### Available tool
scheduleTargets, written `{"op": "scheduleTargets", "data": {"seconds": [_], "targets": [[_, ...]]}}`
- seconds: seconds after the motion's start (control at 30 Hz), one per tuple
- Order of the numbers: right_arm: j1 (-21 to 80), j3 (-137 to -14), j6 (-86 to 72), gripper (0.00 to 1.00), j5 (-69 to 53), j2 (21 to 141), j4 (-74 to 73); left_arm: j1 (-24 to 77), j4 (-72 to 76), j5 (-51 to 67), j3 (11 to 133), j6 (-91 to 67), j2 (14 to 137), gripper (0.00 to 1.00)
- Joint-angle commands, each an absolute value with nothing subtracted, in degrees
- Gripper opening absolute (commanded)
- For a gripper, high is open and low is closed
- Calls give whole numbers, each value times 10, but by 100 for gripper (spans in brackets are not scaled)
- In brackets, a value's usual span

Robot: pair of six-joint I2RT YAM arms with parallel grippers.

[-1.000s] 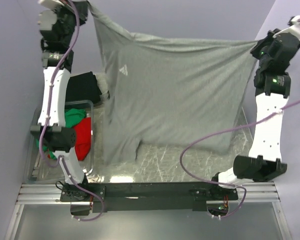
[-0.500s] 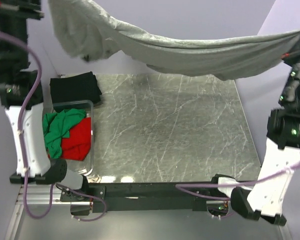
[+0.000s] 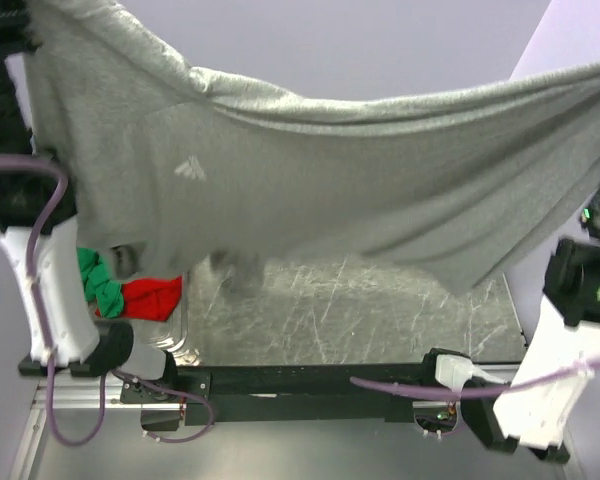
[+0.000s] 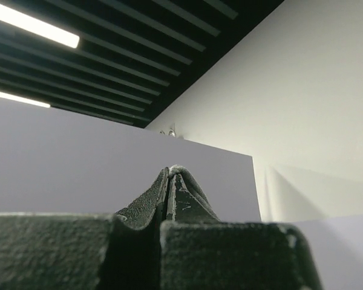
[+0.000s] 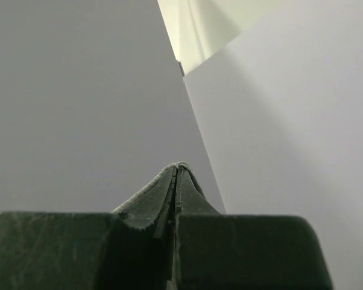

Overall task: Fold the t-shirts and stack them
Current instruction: Flatten the tshirt out

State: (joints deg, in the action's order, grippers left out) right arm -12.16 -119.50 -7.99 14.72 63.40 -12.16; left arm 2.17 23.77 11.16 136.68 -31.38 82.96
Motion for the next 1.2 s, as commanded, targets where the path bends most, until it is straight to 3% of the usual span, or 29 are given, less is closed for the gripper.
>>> {"op": "scheduleTargets", "data": {"seconds": [0.0,0.2,0.3,0.37,0.4,0.43,0.47,0.5,0.53,0.57,0.73,0.9,1.17], "targets": [[-126,-1175,-78,0,141,721,-117,19,234,123,1388,-349,923,0],[-148,-1199,-119,0,111,880,-166,19,230,124,1345,-432,1069,0],[-155,-1269,-144,0,104,988,-237,20,192,140,1346,-446,1156,0],[-155,-1335,-158,0,101,1066,-302,19,158,154,1348,-456,1219,14],[-155,-1367,-163,4,99,1089,-321,19,146,156,1347,-457,1239,36],[-154,-1381,-179,10,101,1109,-362,19,135,158,1345,-456,1258,47],[-155,-1386,-185,21,105,1141,-380,19,119,160,1344,-455,1293,57],[-155,-1387,-190,35,105,1150,-394,19,99,173,1343,-457,1309,83],[-155,-1381,-195,52,107,1158,-420,19,87,185,1345,-466,1325,94],[-154,-1369,-206,57,111,1164,-428,19,80,195,1344,-471,1348,99],[-154,-1201,-217,81,110,1105,-373,24,99,235,1253,-488,1331,99],[-151,-1107,-218,84,96,1055,-355,28,77,250,1177,-482,1273,100],[-122,-953,-224,84,79,963,-315,63,-110,213,1062,-401,1158,99]]}}
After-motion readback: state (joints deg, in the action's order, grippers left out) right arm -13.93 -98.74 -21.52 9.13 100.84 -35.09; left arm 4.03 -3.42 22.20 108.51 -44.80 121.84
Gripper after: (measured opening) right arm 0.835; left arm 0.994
